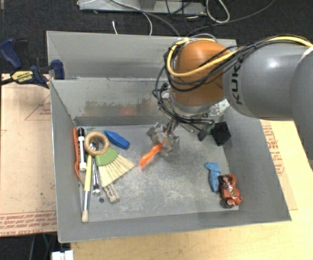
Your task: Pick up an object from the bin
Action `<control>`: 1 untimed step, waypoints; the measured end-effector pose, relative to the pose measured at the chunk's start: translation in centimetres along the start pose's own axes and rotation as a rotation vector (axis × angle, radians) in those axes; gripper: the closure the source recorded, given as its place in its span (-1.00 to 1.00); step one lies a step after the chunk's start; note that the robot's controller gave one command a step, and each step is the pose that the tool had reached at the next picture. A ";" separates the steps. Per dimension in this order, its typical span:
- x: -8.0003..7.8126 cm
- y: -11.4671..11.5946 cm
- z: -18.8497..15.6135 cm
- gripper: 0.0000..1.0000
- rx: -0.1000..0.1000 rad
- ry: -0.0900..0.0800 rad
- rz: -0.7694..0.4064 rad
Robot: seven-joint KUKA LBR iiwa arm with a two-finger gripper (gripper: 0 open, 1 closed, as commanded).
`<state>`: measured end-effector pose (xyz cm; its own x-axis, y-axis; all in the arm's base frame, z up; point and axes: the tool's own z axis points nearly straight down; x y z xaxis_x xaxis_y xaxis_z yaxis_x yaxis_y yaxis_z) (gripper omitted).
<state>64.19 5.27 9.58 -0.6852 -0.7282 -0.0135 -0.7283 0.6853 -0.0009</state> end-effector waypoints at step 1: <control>0.1 0.2 -3.3 1.00 -0.007 0.006 0.001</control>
Offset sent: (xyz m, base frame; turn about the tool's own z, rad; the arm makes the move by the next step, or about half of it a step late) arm -0.0017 0.0003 0.0160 0.0009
